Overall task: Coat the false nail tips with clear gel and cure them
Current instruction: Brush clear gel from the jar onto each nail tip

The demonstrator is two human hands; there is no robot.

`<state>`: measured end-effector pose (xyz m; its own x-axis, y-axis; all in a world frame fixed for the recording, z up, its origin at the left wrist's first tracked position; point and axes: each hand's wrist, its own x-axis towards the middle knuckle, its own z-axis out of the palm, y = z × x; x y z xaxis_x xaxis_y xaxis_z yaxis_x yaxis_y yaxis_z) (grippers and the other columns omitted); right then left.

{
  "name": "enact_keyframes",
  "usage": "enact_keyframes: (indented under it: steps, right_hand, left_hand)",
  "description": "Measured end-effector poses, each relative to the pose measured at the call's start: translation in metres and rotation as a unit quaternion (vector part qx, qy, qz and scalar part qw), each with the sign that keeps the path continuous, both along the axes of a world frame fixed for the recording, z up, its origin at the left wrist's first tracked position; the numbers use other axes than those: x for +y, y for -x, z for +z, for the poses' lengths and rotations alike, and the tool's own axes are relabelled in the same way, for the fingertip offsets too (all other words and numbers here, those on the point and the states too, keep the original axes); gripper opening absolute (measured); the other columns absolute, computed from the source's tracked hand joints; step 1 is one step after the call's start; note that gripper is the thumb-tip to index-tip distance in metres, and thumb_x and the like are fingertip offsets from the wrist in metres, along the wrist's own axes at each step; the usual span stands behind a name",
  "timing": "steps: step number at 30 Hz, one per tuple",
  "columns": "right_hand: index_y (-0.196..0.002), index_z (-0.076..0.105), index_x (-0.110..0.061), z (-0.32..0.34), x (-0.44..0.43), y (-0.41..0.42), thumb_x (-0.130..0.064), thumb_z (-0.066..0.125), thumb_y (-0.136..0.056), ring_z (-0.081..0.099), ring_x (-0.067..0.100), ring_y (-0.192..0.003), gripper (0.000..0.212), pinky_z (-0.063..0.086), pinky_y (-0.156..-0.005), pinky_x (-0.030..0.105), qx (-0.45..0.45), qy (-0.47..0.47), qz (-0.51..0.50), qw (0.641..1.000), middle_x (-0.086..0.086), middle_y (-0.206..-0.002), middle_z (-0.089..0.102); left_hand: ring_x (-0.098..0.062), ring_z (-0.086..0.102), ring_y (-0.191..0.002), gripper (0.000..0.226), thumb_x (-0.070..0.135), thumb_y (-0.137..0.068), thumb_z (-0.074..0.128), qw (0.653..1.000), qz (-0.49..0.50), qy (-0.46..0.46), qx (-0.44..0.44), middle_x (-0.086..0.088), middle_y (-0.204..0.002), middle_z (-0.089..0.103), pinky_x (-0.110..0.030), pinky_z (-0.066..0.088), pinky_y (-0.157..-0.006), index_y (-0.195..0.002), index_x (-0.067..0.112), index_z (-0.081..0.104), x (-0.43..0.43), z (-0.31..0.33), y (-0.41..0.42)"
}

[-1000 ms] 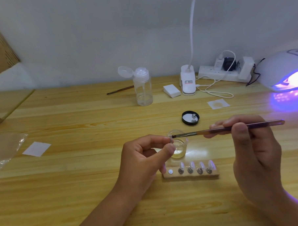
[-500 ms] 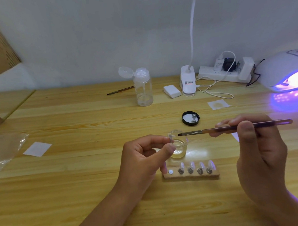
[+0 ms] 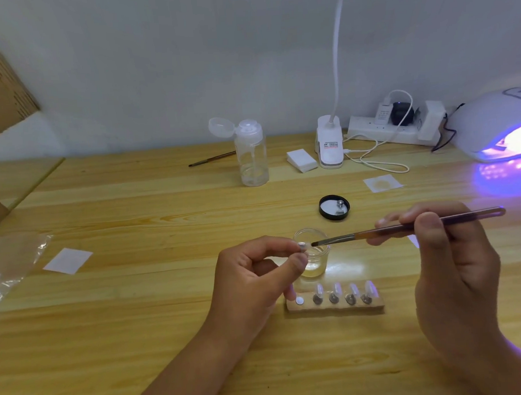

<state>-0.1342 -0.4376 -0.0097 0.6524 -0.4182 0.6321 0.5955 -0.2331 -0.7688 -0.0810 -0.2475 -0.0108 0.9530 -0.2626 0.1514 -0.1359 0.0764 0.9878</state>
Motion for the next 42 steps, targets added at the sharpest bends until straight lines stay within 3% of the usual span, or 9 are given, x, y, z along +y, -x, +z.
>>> enact_keyframes:
  steps: [7, 12, 17, 21, 24, 29, 34, 42]
  right_hand:
    - [-0.101, 0.057, -0.025, 0.0006, 0.0032, -0.0004, -0.034, 0.044, -0.106, 0.071, 0.020, -0.081, 0.017, 0.051, -0.084, 0.021, -0.008, 0.017, 0.027, 0.999, -0.001, -0.089, 0.069]
    - [-0.096, 0.060, -0.025, -0.0006, 0.0001, -0.0016, -0.027, 0.045, -0.104, 0.071, 0.022, -0.077, 0.017, 0.051, -0.083, 0.020, 0.012, -0.009, 0.013, 1.000, 0.002, -0.086, 0.070]
    - [-0.098, 0.060, -0.026, 0.0008, 0.0001, -0.0009, -0.041, 0.047, -0.103, 0.070, 0.025, -0.078, 0.020, 0.051, -0.082, 0.022, 0.012, -0.023, 0.024, 0.999, 0.003, -0.087, 0.071]
    - [-0.100, 0.060, -0.027, 0.0005, 0.0032, -0.0003, -0.037, 0.046, -0.104, 0.071, 0.026, -0.080, 0.018, 0.052, -0.083, 0.025, 0.005, -0.006, 0.053, 0.999, 0.004, -0.091, 0.071]
    - [-0.096, 0.060, -0.024, 0.0003, 0.0006, -0.0005, -0.032, 0.046, -0.104, 0.071, 0.024, -0.077, 0.018, 0.051, -0.084, 0.023, 0.012, -0.010, 0.029, 0.999, 0.003, -0.088, 0.070]
    - [-0.094, 0.060, -0.024, 0.0021, -0.0025, -0.0005, -0.037, 0.048, -0.103, 0.070, 0.023, -0.075, 0.019, 0.051, -0.080, 0.020, 0.013, -0.038, 0.017, 0.999, 0.002, -0.085, 0.071]
    - [-0.099, 0.060, -0.026, 0.0013, 0.0020, 0.0000, -0.038, 0.047, -0.104, 0.071, 0.024, -0.079, 0.018, 0.051, -0.083, 0.023, 0.005, -0.004, 0.048, 0.999, 0.004, -0.091, 0.071]
    - [-0.092, 0.059, -0.023, 0.0014, -0.0056, -0.0011, -0.026, 0.044, -0.103, 0.070, 0.022, -0.072, 0.019, 0.052, -0.080, 0.020, 0.007, -0.029, 0.000, 1.000, 0.004, -0.083, 0.070]
  left_hand:
    - [-0.014, 0.056, -0.040, 0.009, 0.022, -0.069, 0.080, 1.000, 0.003, -0.004, -0.008, -0.033, -0.066, 0.065, -0.016, 0.039, -0.046, -0.078, 0.020, 0.078, -0.0010, -0.0021, -0.0010]
    - [-0.014, 0.056, -0.040, 0.009, 0.019, -0.069, 0.081, 1.000, 0.002, 0.004, -0.011, -0.031, -0.061, 0.063, -0.015, 0.039, -0.046, -0.077, 0.018, 0.078, 0.0000, -0.0024, -0.0010]
    - [-0.014, 0.056, -0.040, 0.008, 0.014, -0.070, 0.081, 1.000, 0.003, 0.012, -0.023, -0.024, -0.056, 0.064, -0.012, 0.040, -0.048, -0.078, 0.014, 0.078, -0.0002, -0.0025, -0.0015]
    - [-0.013, 0.056, -0.040, 0.008, 0.011, -0.073, 0.080, 0.999, 0.009, 0.003, -0.031, -0.019, -0.048, 0.059, -0.012, 0.040, -0.051, -0.080, 0.015, 0.079, 0.0000, -0.0036, -0.0006]
    - [-0.012, 0.056, -0.041, 0.007, 0.014, -0.074, 0.080, 0.999, 0.009, 0.006, -0.035, -0.027, -0.053, 0.059, -0.011, 0.040, -0.051, -0.080, 0.015, 0.079, -0.0002, -0.0017, 0.0002]
    - [-0.011, 0.056, -0.041, 0.007, 0.020, -0.074, 0.080, 0.999, 0.008, -0.002, -0.037, -0.009, -0.044, 0.055, -0.013, 0.040, -0.051, -0.080, 0.018, 0.079, -0.0009, -0.0027, 0.0006]
    - [-0.012, 0.057, -0.042, 0.009, 0.013, -0.075, 0.081, 0.999, 0.014, -0.007, -0.041, -0.007, -0.046, 0.059, -0.016, 0.042, -0.053, -0.081, 0.019, 0.079, -0.0010, -0.0042, 0.0002]
    - [-0.012, 0.057, -0.044, 0.009, 0.008, -0.077, 0.080, 0.998, 0.010, -0.014, -0.054, -0.003, -0.045, 0.057, -0.016, 0.045, -0.057, -0.081, 0.016, 0.079, -0.0008, -0.0047, 0.0007]
